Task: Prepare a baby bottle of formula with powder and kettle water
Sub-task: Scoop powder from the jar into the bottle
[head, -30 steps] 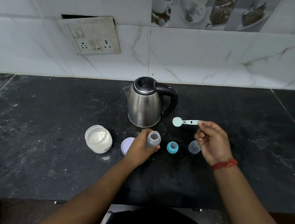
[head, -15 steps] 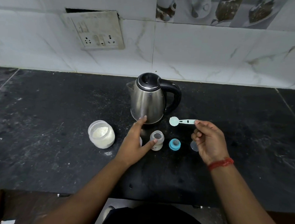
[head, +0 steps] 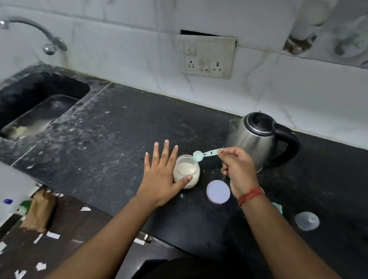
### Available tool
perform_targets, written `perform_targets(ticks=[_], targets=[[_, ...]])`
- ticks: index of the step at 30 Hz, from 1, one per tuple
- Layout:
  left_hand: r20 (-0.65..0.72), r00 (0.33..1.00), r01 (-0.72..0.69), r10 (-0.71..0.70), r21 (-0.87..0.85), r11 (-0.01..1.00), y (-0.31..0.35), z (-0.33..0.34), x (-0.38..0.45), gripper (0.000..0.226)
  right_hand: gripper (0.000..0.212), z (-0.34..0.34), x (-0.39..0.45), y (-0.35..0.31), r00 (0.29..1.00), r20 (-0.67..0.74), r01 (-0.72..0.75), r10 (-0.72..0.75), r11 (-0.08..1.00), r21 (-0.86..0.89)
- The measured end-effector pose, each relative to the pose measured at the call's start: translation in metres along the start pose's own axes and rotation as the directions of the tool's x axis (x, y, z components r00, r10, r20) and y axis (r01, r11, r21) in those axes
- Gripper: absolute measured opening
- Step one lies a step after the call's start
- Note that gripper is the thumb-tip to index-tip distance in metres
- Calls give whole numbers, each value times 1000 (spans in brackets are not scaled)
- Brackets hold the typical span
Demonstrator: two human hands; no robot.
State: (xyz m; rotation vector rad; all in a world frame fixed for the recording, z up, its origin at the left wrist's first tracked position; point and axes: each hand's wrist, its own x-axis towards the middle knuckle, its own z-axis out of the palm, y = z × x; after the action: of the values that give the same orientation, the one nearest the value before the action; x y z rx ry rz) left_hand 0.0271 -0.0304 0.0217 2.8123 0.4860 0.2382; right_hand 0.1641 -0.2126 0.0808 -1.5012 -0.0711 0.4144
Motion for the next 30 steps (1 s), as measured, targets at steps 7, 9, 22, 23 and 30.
perform_targets(ticks=[7, 9, 22, 23, 30], targets=[[77, 992, 97, -101, 56, 994, -28, -6, -11, 106, 15, 49, 18, 19, 965, 216, 249, -146, 765, -594], [92, 990, 101, -106, 57, 993, -30, -7, -12, 106, 19, 54, 22, 24, 959, 261, 261, -110, 702, -663], [-7, 1000, 23, -25, -119, 993, 4, -23, 8, 103, 15, 16, 29, 18, 972, 170, 231, -163, 802, -550], [-26, 1000, -13, 10, -123, 992, 13, -25, 11, 101, 13, 8, 27, 16, 974, 144, 227, -178, 822, -522], [-36, 971, -240, 237, -205, 949, 90, -15, 29, 100, 8, -72, 13, -6, 966, -142, 167, -215, 943, -289]])
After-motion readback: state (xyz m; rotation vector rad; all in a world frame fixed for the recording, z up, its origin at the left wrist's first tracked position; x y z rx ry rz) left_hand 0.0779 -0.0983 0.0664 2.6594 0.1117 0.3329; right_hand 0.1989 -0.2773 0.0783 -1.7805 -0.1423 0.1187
